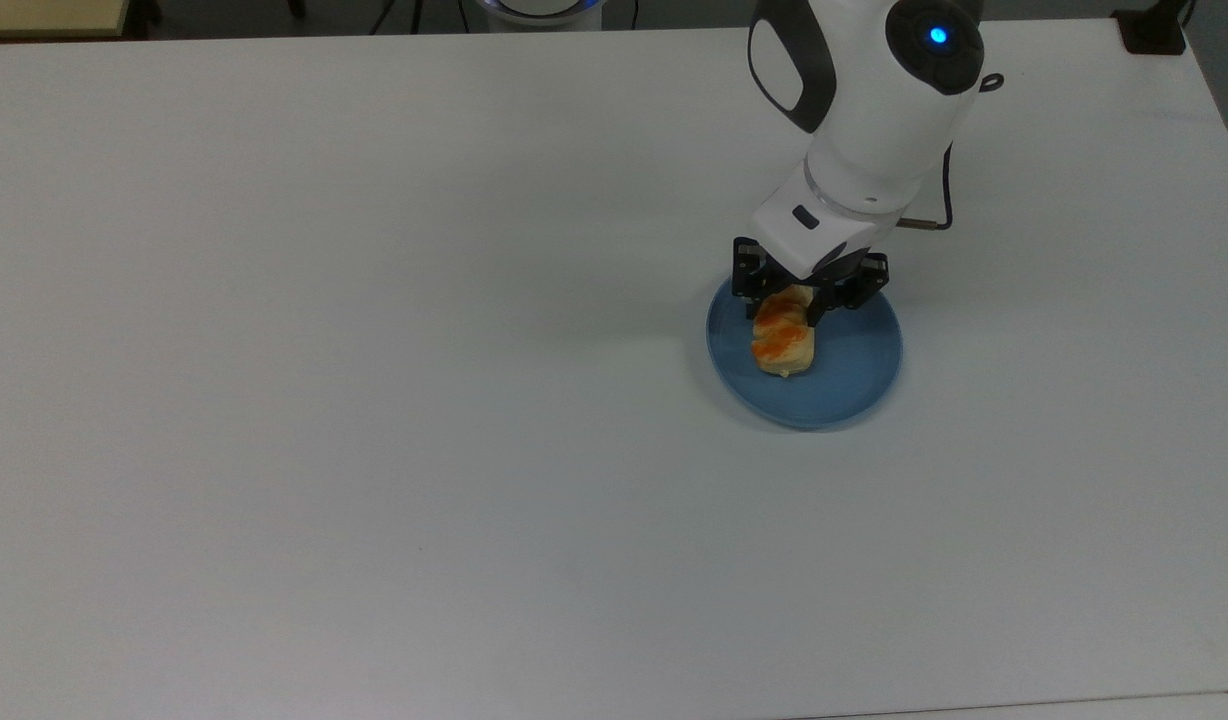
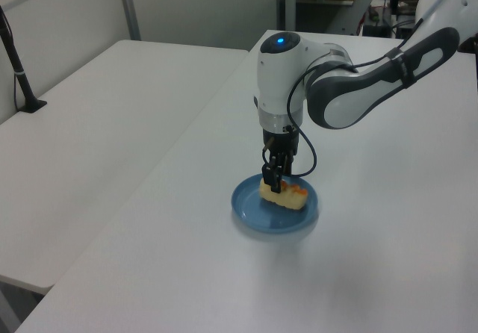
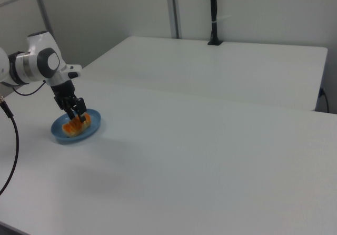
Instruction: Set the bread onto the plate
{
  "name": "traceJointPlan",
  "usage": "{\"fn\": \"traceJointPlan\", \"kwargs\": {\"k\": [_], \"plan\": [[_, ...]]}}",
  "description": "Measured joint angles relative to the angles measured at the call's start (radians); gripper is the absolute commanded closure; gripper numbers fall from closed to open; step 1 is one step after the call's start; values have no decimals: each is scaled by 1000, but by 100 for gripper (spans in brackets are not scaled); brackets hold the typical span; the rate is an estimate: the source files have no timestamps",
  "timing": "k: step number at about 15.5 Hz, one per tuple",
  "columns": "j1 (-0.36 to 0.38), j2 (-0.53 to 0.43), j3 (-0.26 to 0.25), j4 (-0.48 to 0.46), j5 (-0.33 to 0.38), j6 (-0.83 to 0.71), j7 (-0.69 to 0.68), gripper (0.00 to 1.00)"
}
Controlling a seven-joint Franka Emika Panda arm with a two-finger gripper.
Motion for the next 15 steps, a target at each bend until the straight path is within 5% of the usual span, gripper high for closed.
{"fn": "traceJointPlan", "kwargs": {"k": [5,9,15], "plan": [[-27,-24,6,30,-4,-5,0,0],[-219,-223,52,32,-5,-261,-91,0],[-442,-392,24,18,-2,-471,-434,0]]}}
